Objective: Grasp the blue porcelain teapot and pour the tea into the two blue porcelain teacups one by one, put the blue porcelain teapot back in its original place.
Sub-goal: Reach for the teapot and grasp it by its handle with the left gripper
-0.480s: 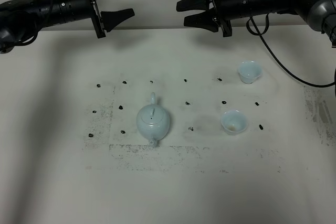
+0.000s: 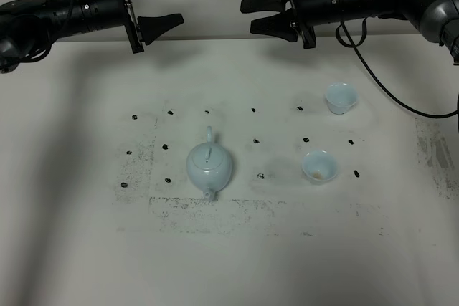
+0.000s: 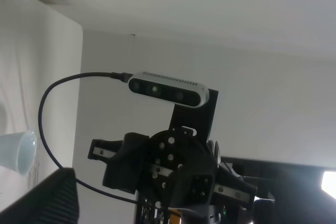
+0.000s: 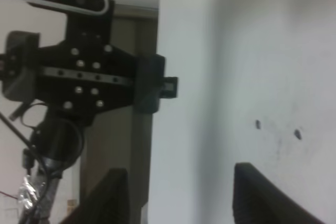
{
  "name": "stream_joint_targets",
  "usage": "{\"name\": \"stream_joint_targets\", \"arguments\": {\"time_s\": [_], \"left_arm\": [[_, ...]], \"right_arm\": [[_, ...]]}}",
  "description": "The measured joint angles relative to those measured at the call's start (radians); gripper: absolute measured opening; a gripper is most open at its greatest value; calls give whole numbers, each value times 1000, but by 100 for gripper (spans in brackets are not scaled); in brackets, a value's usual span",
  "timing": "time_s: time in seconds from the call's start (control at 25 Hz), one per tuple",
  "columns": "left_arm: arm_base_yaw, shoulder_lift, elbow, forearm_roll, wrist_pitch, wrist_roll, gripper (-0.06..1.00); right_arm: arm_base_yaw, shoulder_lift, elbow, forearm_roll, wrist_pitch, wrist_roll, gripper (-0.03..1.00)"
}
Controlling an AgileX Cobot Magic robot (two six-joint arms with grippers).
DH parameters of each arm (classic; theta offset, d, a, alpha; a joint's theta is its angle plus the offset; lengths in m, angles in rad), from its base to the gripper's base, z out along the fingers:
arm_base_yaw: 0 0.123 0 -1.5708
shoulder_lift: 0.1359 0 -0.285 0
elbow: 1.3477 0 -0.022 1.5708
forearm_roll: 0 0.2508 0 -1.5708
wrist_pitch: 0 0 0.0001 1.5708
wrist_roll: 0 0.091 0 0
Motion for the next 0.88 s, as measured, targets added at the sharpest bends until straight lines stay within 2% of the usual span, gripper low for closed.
{"name": "stream_joint_targets", "arguments": {"time_s": [0.36,0.48,0.64,0.88], "left_arm": [[0,0,0,1,0,1,76],[5,-6,0,7,0,1,76],[16,-47,0,71,2,1,76],[18,-192,0,209,2,-8,76]], "right_arm": [[-3,0,0,0,0,-35,47],[-9,-5,0,-40,0,-55,47],[-24,-45,0,-187,-1,-61,47],[-44,-198,0,-434,1,-61,47]]}}
